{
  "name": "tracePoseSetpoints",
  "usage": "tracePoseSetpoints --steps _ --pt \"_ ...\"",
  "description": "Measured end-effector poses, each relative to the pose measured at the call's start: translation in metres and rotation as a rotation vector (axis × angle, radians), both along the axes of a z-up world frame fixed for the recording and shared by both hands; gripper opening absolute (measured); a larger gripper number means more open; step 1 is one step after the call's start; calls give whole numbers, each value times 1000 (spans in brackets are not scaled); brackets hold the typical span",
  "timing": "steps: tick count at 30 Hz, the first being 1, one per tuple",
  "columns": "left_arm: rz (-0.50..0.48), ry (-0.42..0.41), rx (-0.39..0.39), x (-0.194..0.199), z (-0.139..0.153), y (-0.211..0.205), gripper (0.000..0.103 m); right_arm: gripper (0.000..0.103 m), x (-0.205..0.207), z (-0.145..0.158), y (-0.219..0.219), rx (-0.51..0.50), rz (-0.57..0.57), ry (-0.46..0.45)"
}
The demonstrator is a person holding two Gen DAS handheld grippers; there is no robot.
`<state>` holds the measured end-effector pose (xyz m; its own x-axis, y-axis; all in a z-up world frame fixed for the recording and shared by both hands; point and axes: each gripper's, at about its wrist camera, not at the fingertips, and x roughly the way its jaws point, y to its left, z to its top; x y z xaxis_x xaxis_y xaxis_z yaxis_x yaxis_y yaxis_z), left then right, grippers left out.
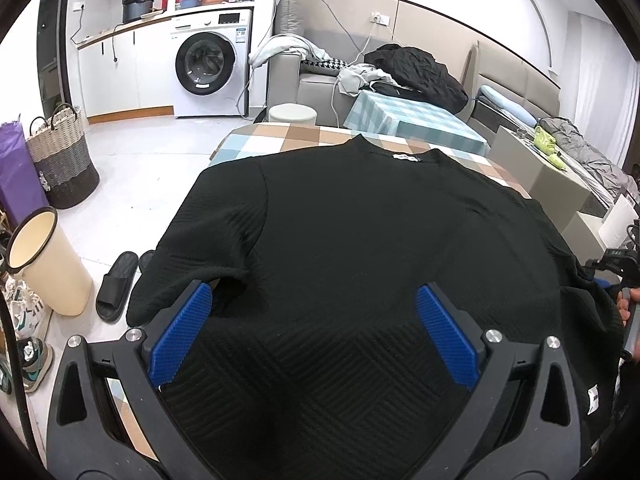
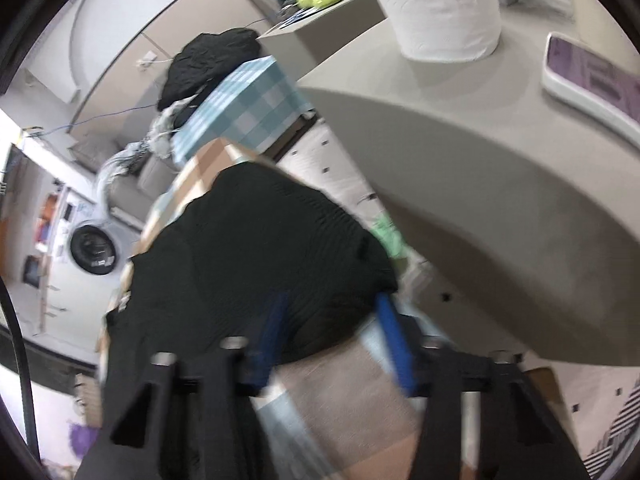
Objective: Fold small clothes
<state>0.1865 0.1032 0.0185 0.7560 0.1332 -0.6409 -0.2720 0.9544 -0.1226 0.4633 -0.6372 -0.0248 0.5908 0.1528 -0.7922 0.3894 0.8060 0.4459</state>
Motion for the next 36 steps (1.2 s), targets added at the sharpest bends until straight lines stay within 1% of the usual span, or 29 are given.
tracePoseSetpoints --steps 1,2,3,5,6,7,9,11,12,13,14,15,16,17,18,19,20,21,22,24,25,28,30,32,33,34,36 --pt "-2 -2 2 1 0 -1 102 18 1 0 1 -11 -10 5" --pt "-4 -4 5 1 1 -2 102 16 0 0 -1 -8 -23 3" --pt "-6 -6 7 2 1 -3 102 15 -1 2 -2 -6 -28 -10" --pt "-7 -10 11 2 1 -4 102 15 -1 12 1 -47 -26 -51" --pt "-7 -10 12 1 2 -4 102 14 -1 19 4 -58 -15 -77" --pt "-8 -11 11 1 1 -4 102 14 0 32 12 -74 10 -131" --pt "-7 -11 12 1 2 -4 102 13 5 50 28 -74 76 -213" --pt "-8 -10 15 1 2 -3 102 13 10 72 59 -46 231 -316" --pt "-7 -9 17 1 2 -3 102 13 12 80 76 -40 312 -345" --pt "-6 -10 22 1 2 -3 102 13 9 88 103 -31 436 -382" --pt "-4 -11 27 0 2 -3 102 13 6 91 120 -23 509 -393" --pt "-1 -11 30 -1 2 -2 102 13 3 91 139 -13 601 -387" --pt "2 -10 30 -2 2 -1 102 13 -2 88 160 -12 697 -359" --pt "4 -9 27 -2 1 0 102 17 -6 85 172 -17 743 -334" --pt "7 -8 25 -2 1 1 102 27 -10 81 181 -22 777 -308" --pt "12 -5 22 -3 0 3 102 34 -15 74 188 -30 795 -264" --pt "18 1 18 -3 -2 5 102 39 -18 71 189 -33 790 -244" --pt "20 5 12 -3 -2 7 102 40 -22 68 187 -37 773 -230" --pt "24 7 3 -4 -3 10 102 40 -24 63 184 -44 740 -195" --pt "35 8 -13 -5 -4 16 102 40 -26 58 180 -30 702 -159" --pt "41 7 -18 -6 -5 19 102 40 -28 52 179 -43 670 -122" --pt "60 12 -32 -7 -7 27 102 40 -25 41 181 -72 644 -62" --pt "80 19 -46 -7 -8 35 102 40 -22 37 183 -101 614 -41" --pt "111 31 -64 -9 -11 44 102 40 -18 29 180 -119 599 14" --pt "126 36 -77 -11 -12 50 102 40 -20 29 178 -106 589 19" --pt "142 37 -95 -13 -13 57 102 40 -26 33 174 -85 579 -3" --pt "181 36 -132 -20 -16 73 102 42 -28 41 171 -92 570 -24"
